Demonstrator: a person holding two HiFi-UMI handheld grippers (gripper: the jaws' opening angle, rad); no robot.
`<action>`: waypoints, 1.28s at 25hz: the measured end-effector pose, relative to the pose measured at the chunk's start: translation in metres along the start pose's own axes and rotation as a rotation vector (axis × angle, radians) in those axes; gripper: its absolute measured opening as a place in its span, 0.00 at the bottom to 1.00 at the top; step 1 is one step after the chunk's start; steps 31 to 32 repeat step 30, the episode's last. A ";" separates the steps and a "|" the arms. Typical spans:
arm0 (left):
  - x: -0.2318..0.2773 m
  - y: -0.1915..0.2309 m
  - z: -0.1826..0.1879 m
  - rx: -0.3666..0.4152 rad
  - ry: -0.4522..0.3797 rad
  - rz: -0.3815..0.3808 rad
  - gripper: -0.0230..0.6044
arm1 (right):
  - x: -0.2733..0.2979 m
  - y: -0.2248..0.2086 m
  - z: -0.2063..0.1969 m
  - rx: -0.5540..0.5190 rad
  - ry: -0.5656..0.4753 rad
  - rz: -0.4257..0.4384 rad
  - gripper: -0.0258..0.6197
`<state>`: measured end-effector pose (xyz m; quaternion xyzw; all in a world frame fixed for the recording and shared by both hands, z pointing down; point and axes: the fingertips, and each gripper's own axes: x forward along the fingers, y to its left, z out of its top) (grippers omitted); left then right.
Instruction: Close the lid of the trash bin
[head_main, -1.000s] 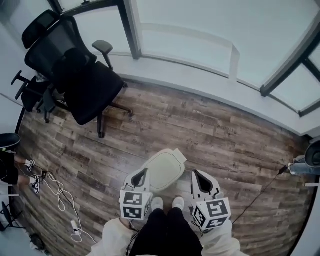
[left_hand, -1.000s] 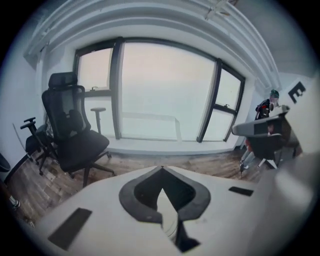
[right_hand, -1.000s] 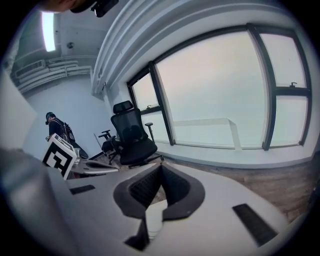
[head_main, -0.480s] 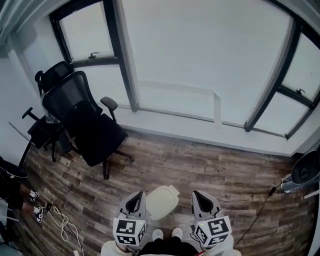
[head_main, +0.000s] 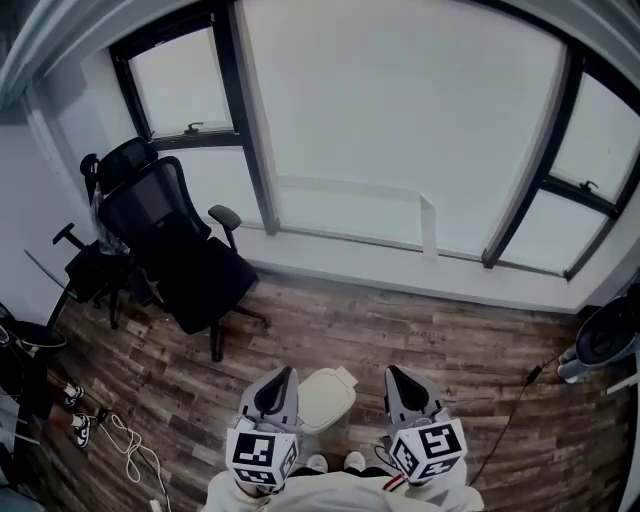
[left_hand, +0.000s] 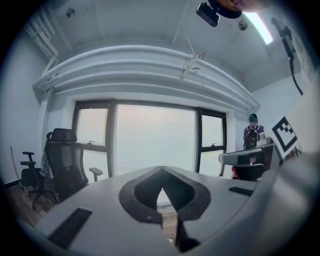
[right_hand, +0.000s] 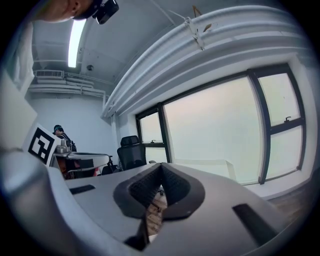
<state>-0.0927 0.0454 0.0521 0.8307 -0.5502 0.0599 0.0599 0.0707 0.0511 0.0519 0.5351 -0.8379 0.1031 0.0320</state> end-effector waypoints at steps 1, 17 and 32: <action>-0.002 0.000 -0.001 -0.004 0.002 0.002 0.05 | -0.003 0.000 0.001 0.005 -0.006 -0.002 0.08; 0.001 0.006 0.004 0.000 -0.003 0.002 0.05 | -0.004 0.003 0.012 -0.013 -0.032 -0.020 0.08; 0.008 0.008 0.001 -0.002 -0.003 -0.001 0.05 | 0.005 0.003 0.003 -0.006 -0.018 -0.011 0.07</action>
